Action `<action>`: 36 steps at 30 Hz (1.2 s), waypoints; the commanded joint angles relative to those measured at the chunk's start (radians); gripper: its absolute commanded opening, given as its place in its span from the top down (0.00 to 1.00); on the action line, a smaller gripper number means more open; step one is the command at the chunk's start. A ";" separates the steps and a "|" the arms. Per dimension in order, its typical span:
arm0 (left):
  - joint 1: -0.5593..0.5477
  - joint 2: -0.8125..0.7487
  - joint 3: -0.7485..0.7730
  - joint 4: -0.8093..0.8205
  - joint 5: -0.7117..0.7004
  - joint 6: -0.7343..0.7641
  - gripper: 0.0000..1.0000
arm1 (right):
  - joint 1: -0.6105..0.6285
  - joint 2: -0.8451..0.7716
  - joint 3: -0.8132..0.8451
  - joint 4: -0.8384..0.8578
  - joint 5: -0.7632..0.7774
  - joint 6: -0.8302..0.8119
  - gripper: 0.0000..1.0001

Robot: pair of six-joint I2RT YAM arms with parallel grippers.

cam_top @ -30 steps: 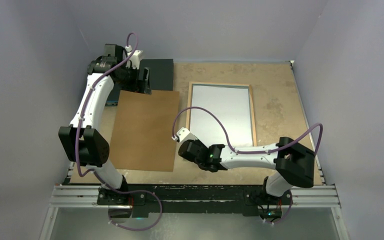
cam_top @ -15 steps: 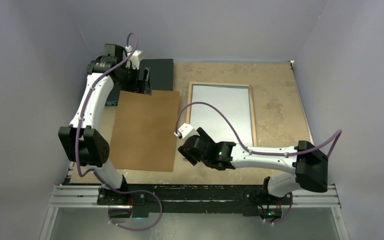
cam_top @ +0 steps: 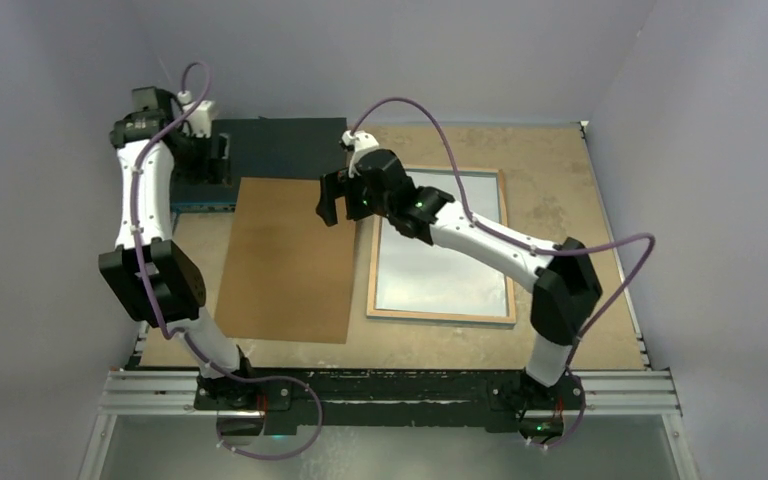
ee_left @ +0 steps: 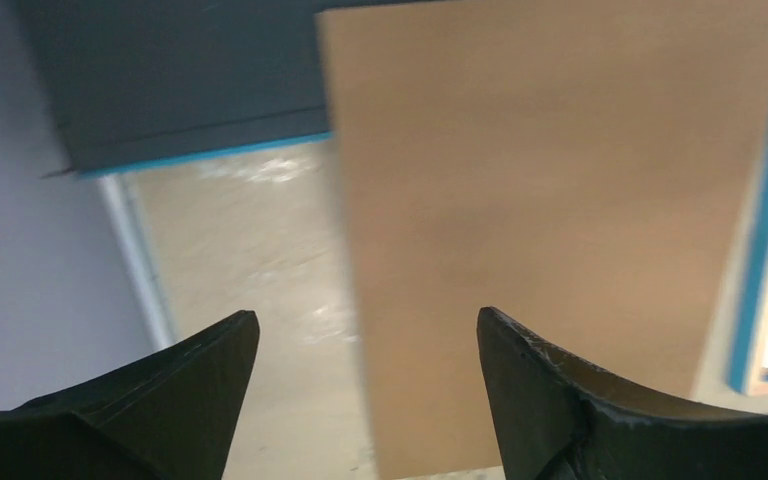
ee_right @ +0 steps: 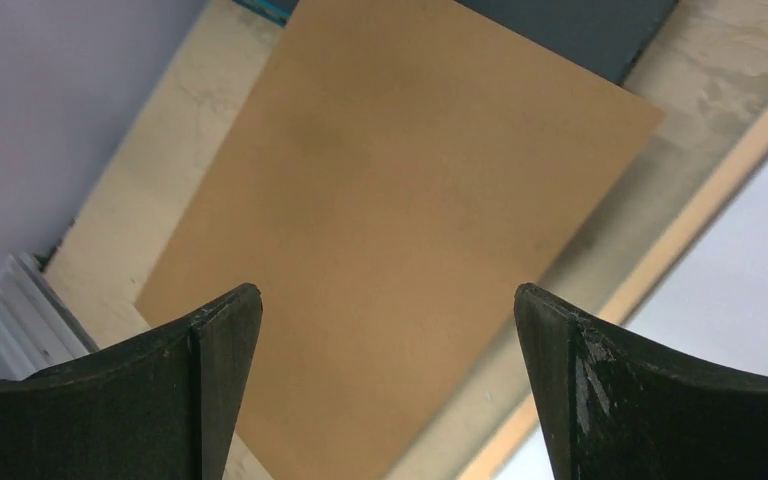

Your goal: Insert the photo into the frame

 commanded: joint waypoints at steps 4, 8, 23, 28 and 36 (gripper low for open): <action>0.165 -0.040 -0.177 0.053 -0.025 0.175 0.28 | -0.042 0.170 0.099 0.082 -0.148 0.184 0.01; 0.179 -0.062 -0.314 0.116 -0.021 0.196 0.30 | -0.048 0.218 0.068 0.104 -0.173 0.244 0.01; 0.185 -0.002 -0.524 0.282 -0.020 0.200 0.37 | -0.060 0.285 -0.046 0.149 -0.162 0.331 0.02; 0.184 0.038 -0.536 0.291 0.021 0.194 0.42 | -0.073 0.290 -0.086 0.175 -0.166 0.344 0.03; 0.183 0.064 -0.577 0.329 0.021 0.173 0.48 | -0.085 0.293 -0.118 0.190 -0.171 0.345 0.04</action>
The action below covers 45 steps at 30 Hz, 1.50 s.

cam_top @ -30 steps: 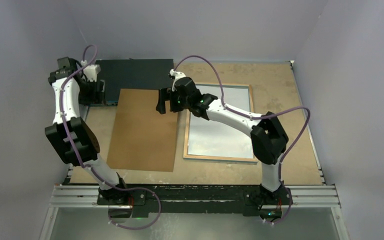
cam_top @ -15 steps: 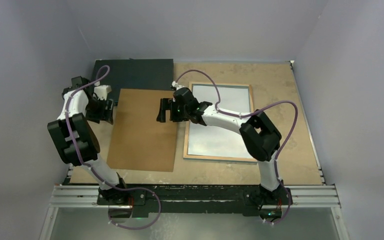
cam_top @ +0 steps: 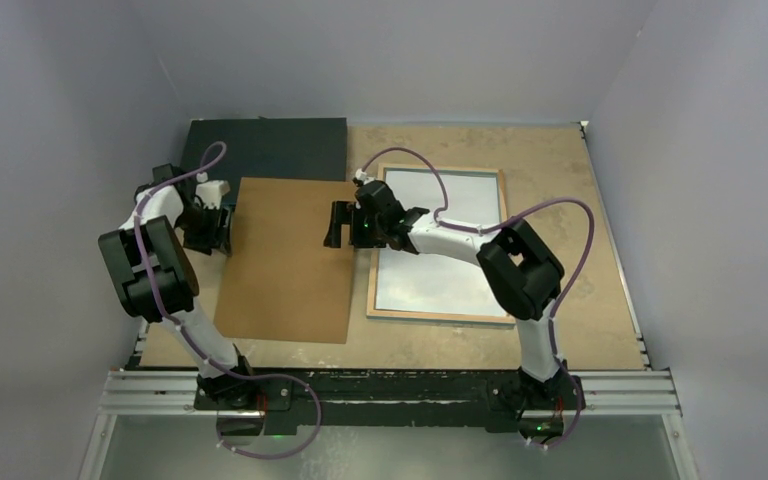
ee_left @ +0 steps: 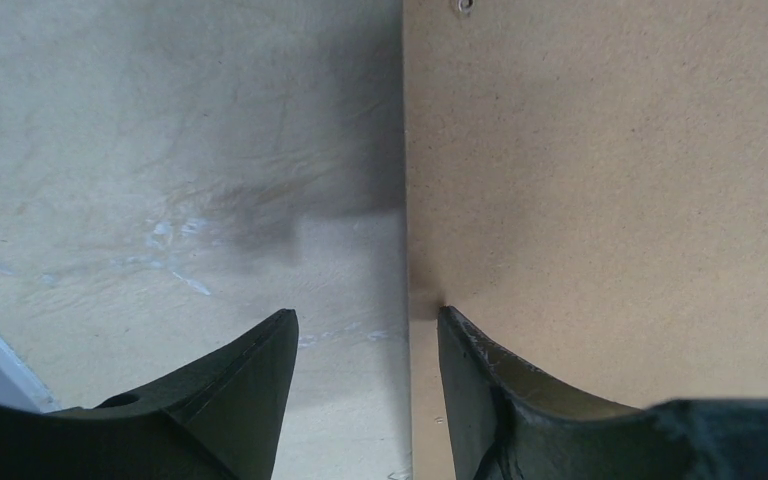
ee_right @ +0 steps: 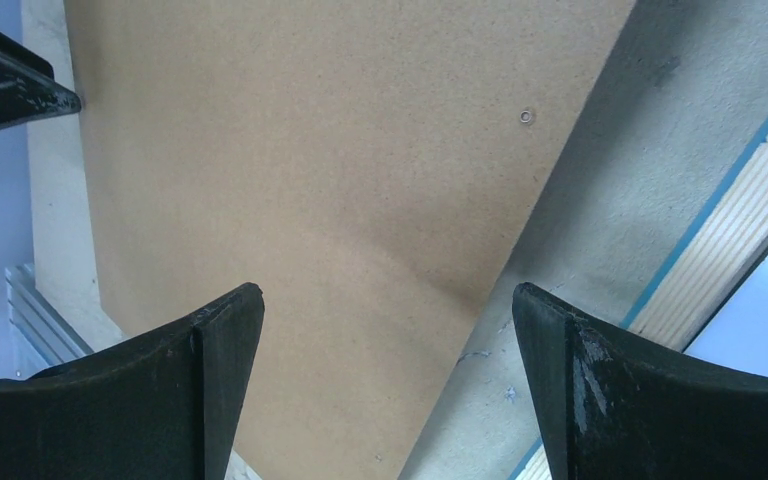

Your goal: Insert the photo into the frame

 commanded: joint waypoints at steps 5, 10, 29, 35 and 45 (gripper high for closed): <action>0.002 0.006 -0.022 0.040 0.040 -0.019 0.49 | -0.012 0.051 -0.010 0.071 -0.042 0.025 0.04; 0.003 0.005 -0.033 0.047 0.046 -0.021 0.52 | -0.015 0.082 -0.016 0.147 -0.136 0.053 0.05; 0.003 0.016 -0.026 0.016 0.136 -0.038 0.80 | -0.078 -0.066 -0.207 0.778 -0.481 0.362 0.45; 0.002 -0.021 0.022 -0.035 0.158 -0.037 0.81 | -0.079 -0.054 -0.191 0.712 -0.491 0.379 0.99; -0.015 -0.176 0.298 -0.197 0.254 0.017 0.48 | -0.091 -0.118 -0.059 0.479 -0.387 0.324 1.00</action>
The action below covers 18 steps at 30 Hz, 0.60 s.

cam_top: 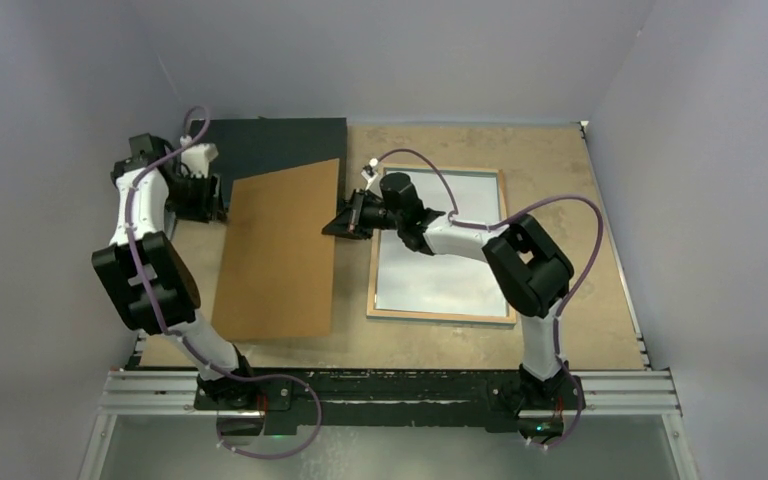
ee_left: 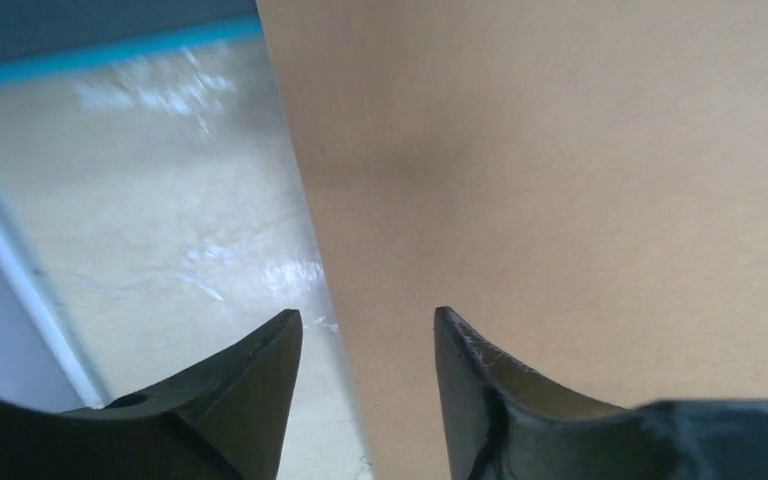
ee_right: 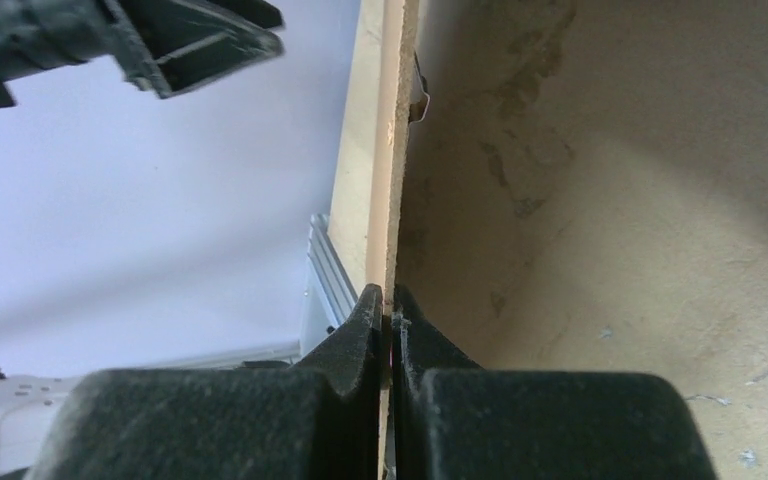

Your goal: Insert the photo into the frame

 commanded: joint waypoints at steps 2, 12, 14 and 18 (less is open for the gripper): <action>-0.039 -0.178 0.207 -0.058 0.134 0.055 0.31 | -0.025 -0.113 0.155 -0.037 0.034 -0.021 1.00; -0.235 -0.500 0.088 0.149 0.261 0.267 0.00 | -0.210 -0.178 0.335 -0.070 0.113 0.133 1.00; -0.248 -0.504 0.098 0.145 0.301 0.296 0.00 | -0.246 -0.183 0.355 -0.090 0.136 0.172 1.00; -0.286 -0.530 0.109 0.067 0.336 0.455 0.00 | -0.319 -0.195 0.354 -0.089 0.132 0.275 1.00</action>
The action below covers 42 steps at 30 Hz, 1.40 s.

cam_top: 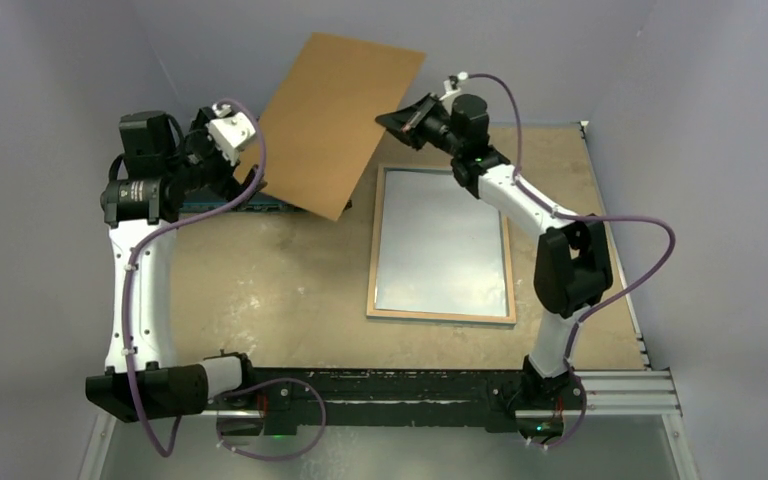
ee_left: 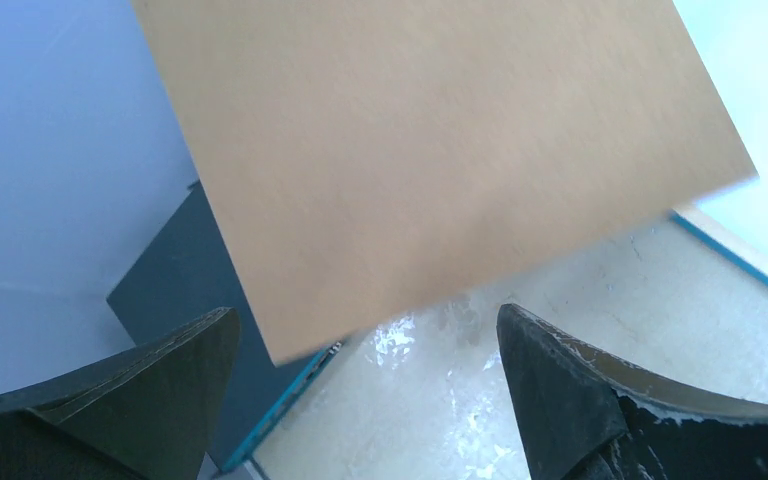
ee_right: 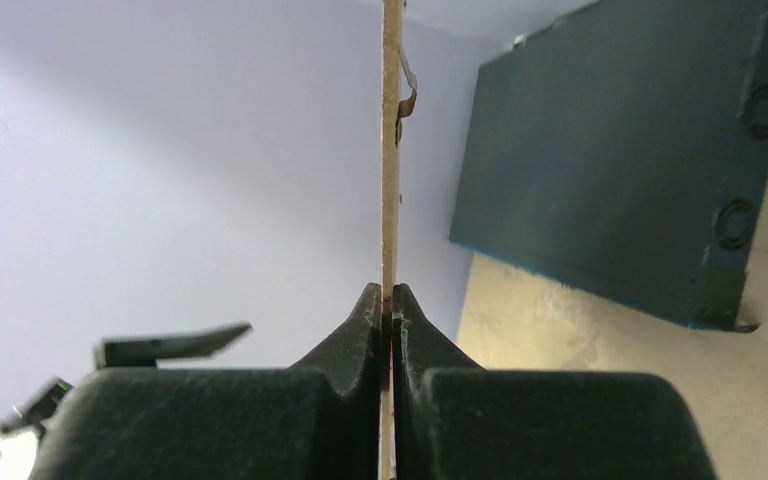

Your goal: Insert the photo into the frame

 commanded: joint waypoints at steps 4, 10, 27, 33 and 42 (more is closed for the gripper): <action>-0.114 -0.131 -0.162 0.046 -0.013 0.424 0.01 | -0.083 -0.100 0.038 0.054 0.020 0.185 1.00; -0.185 -0.300 -0.429 0.279 -0.076 0.740 0.02 | -0.085 -0.139 0.003 0.083 -0.004 0.253 1.00; -0.198 -0.485 -0.857 1.026 0.061 0.955 0.22 | -0.069 -0.324 -0.213 0.122 -0.063 0.280 1.00; -0.199 -0.489 -0.846 0.966 0.091 1.005 0.36 | -0.044 -0.346 -0.258 0.145 -0.080 0.295 1.00; -0.200 -0.488 -0.835 1.027 0.081 0.927 1.00 | -0.039 -0.369 -0.293 0.120 -0.099 0.239 1.00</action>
